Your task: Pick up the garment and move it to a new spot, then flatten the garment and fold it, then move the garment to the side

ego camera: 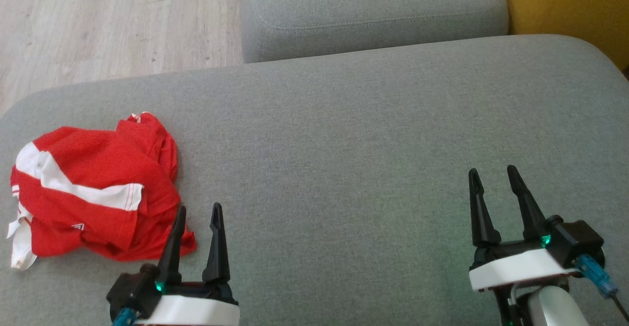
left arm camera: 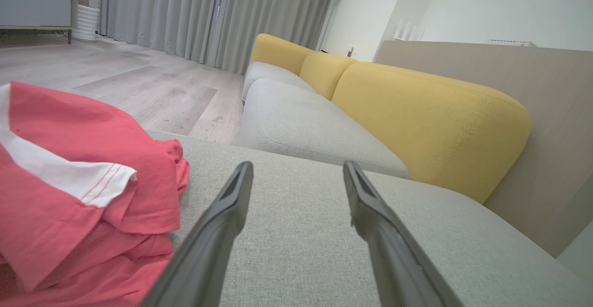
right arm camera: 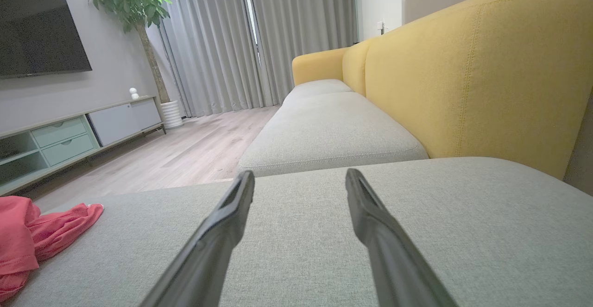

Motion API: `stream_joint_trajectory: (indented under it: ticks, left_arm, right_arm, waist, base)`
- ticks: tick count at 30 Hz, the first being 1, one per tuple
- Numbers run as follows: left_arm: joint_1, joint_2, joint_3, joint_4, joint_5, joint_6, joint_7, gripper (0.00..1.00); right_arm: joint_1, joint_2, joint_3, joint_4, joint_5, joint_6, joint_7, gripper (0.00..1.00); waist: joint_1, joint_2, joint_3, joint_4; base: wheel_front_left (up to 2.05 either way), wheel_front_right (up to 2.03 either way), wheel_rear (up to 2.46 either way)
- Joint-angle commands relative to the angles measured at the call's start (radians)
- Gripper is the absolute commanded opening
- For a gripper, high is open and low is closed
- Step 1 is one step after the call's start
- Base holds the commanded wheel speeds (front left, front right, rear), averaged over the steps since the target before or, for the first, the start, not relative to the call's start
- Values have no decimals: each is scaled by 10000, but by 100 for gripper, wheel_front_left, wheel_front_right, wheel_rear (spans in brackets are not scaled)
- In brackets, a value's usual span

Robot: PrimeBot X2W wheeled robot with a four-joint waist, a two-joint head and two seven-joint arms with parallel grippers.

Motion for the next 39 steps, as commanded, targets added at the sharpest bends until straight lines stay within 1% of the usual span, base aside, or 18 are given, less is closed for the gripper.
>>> stream_joint_trajectory:
  ticks: [1, 6, 11, 28, 39]
  left_arm:
    - [-459, -17, 323, -312, 14, 50, -82, 100]
    - [-468, -17, 380, -325, 10, 95, -82, 100]
    - [-454, -18, 420, -281, 68, 174, -82, 100]
    - [-121, -18, 1057, -183, 526, 314, -82, 100]
    - [12, -18, 1294, -242, 677, 260, -82, 100]
  right_arm:
    - [-230, -79, 263, -300, 74, -7, -111, 100]
    - [-222, -79, 241, -296, 90, -7, -111, 100]
    - [-160, -79, 339, -246, 178, -7, -111, 100]
    - [108, -79, 1390, -388, 746, -7, -111, 100]
    - [228, -79, 1728, -376, 909, -7, -111, 100]
  waist:
    - [0, 0, -14, 11]
    - [0, 0, -33, 85]
    - [0, 0, -124, 422]
    - [0, 0, -539, 2439]
    - [0, 0, -677, 3407]
  base:
    - [0, 0, 0]
    - [0, 0, 0]
    - [0, 0, 0]
    - [0, 0, 0]
    - [0, 0, 0]
